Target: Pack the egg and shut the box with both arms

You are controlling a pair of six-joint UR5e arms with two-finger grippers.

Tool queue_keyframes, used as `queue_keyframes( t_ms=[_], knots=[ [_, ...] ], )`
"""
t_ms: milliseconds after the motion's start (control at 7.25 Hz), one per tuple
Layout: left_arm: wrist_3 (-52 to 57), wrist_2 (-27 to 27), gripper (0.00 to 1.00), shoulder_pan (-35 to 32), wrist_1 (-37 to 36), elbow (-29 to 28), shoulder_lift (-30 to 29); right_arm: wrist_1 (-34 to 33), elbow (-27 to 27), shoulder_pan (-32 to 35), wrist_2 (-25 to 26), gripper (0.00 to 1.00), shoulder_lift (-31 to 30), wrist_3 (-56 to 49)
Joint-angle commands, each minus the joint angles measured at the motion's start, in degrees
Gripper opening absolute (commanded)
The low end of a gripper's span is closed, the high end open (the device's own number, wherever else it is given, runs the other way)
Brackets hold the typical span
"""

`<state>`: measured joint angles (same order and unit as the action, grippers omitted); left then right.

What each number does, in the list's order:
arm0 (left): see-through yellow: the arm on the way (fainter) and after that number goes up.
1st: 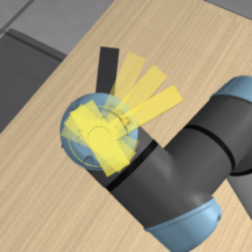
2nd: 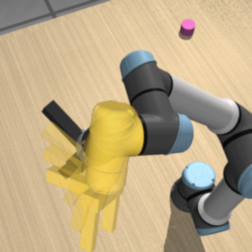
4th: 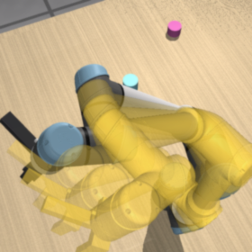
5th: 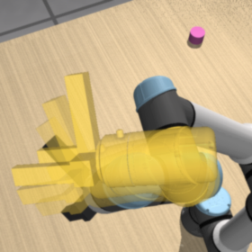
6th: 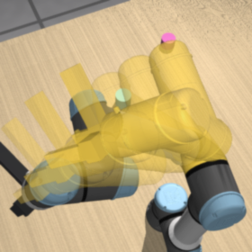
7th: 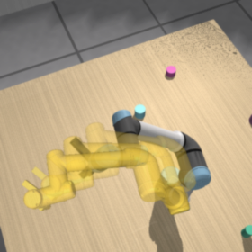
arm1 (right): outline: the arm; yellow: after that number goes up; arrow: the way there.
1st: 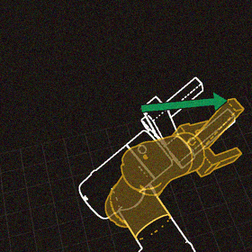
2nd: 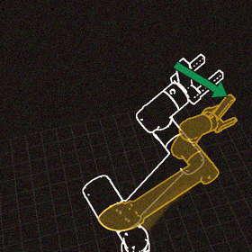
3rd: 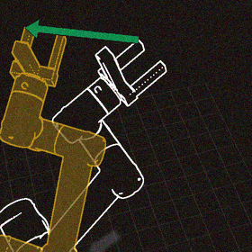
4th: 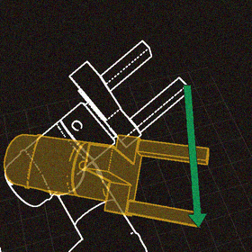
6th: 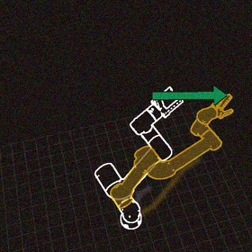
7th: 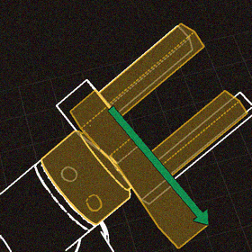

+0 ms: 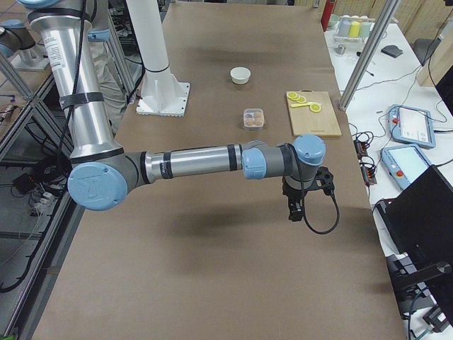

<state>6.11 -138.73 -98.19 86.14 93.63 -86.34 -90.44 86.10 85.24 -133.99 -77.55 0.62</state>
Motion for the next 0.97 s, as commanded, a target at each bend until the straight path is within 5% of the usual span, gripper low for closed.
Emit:
queue_keyframes(
  t_ms=[0, 828],
  knots=[
    [-2.86, 5.39, 0.98, 0.28, 0.26, -5.18, -3.20, 0.00, 0.38, 0.01, -0.05, 1.00, -0.24, 0.09],
    [-3.30, 5.22, 0.98, 0.64, 0.17, -6.35, -5.24, -5.71, 10.66, 0.72, 0.04, 1.00, -5.24, -0.09]
  ],
)
